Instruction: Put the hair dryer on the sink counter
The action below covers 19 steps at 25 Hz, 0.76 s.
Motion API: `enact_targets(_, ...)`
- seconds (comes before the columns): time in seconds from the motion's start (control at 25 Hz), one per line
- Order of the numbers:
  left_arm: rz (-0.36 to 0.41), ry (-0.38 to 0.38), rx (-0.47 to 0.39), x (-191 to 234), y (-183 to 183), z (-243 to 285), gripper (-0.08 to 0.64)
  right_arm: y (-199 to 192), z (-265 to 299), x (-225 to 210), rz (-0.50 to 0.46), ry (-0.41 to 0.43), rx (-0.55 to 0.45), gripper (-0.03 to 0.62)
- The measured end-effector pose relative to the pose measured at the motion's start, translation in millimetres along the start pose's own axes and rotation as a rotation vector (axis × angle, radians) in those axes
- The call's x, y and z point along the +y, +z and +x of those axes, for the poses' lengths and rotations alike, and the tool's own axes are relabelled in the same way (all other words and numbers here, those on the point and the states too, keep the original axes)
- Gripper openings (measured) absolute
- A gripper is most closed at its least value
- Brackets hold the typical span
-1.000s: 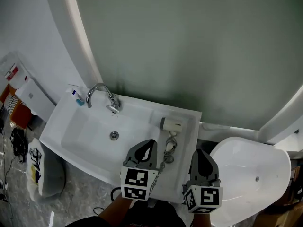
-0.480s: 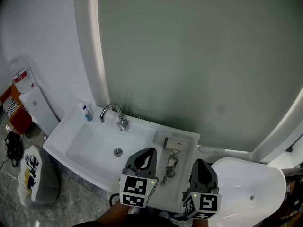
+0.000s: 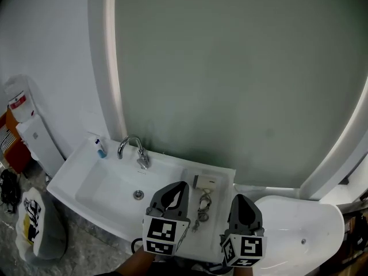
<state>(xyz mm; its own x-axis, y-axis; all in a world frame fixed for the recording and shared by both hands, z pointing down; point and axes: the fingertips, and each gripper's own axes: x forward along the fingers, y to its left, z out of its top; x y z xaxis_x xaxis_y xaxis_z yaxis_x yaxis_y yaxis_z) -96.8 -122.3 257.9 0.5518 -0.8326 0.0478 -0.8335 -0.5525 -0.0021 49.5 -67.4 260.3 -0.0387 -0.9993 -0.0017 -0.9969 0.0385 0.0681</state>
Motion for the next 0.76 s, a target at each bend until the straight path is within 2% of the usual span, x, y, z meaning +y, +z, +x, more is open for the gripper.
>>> enact_targets(0.12,0.007,-0.007,-0.003,1.6,1.1,7.1,0.012,-0.9,4.1,-0.7,-0.002,-0.004,0.004,0.021)
enact_targets(0.32,-0.027,-0.028,0.009,2.6,-3.6,13.6,0.013,-6.2,6.1,-3.9,0.006,-0.014,0.021,0.021)
enact_targets(0.52,0.007,-0.028,0.014,3.9,-7.1,17.8,0.014,-7.0,8.4,-4.2,0.021,-0.019,0.027,0.020)
enact_targets(0.76,-0.026,-0.041,0.019,9.4,-12.4,22.2,0.013,-12.0,13.3,-2.0,0.017,-0.020,0.040,0.020)
